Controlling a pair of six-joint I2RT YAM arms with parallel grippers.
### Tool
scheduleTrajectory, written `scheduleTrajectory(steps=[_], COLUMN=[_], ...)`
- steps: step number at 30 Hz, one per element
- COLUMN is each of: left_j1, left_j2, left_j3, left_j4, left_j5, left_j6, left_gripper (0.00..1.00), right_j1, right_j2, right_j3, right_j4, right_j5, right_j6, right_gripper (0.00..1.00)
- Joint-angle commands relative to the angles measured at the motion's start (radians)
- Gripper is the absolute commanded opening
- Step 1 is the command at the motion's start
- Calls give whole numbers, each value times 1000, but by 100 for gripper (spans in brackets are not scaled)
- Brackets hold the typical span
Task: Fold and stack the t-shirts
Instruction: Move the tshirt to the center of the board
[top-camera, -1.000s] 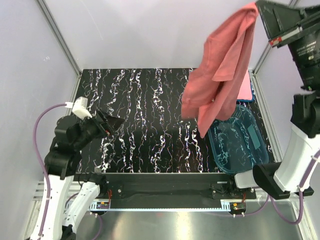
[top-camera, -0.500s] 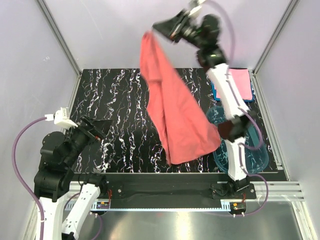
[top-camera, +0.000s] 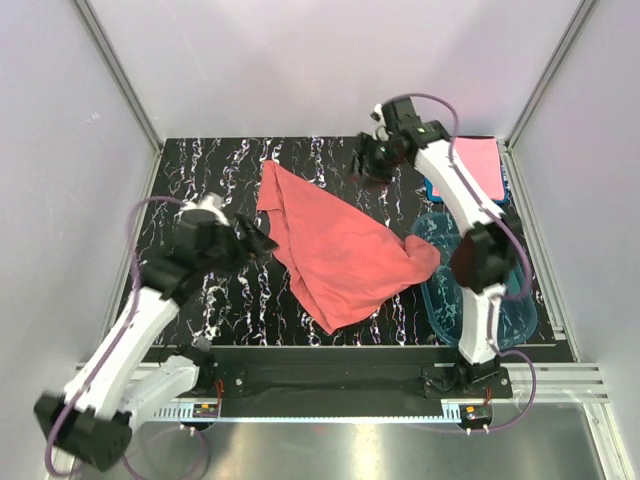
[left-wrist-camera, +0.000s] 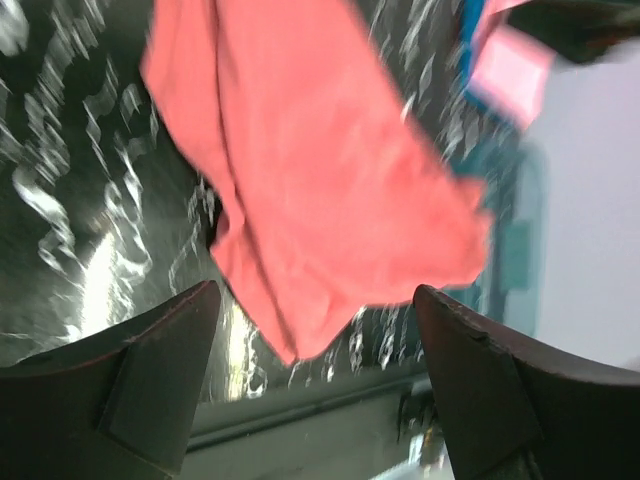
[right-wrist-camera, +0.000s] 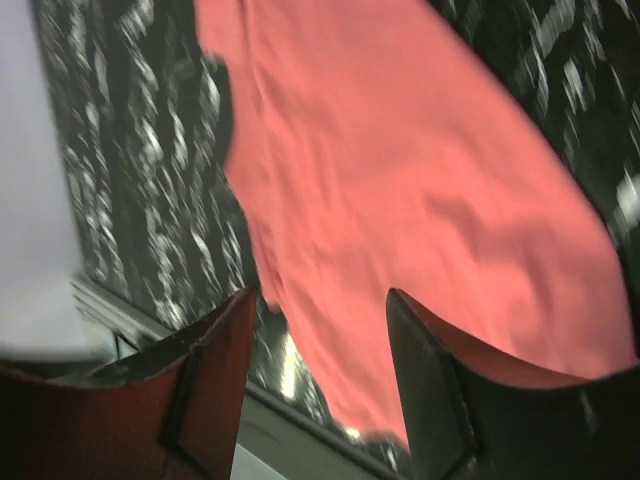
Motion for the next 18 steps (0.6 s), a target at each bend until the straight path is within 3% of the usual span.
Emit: scheduleTrajectory(steps=[1, 4, 8, 13, 15, 18], left_j1=[-117, -119, -116, -82, -54, -44], left_j2=[131, 204, 332, 492, 573, 656], left_j3=[-91, -165, -170, -199, -211, -177], left_j4=[140, 241, 321, 490, 560, 578], left_j5=[-40, -49, -58, 8, 63, 80], left_j6=[-126, -172, -134, -151, -174, -157], left_gripper=[83, 82, 82, 75, 68, 63], right_j1=[13, 57, 135, 243, 264, 283], right_j2=[-302, -561, -706, -678, -652, -605], right_j3=[-298, -628, -942, -1046, -1061, -1052], right_j4=[-80, 37, 146, 215, 226, 241], right_j5=[54, 28, 5, 15, 23, 43], right_j6=[-195, -164, -115, -81, -75, -72], right_gripper=[62, 61, 63, 64, 63, 61])
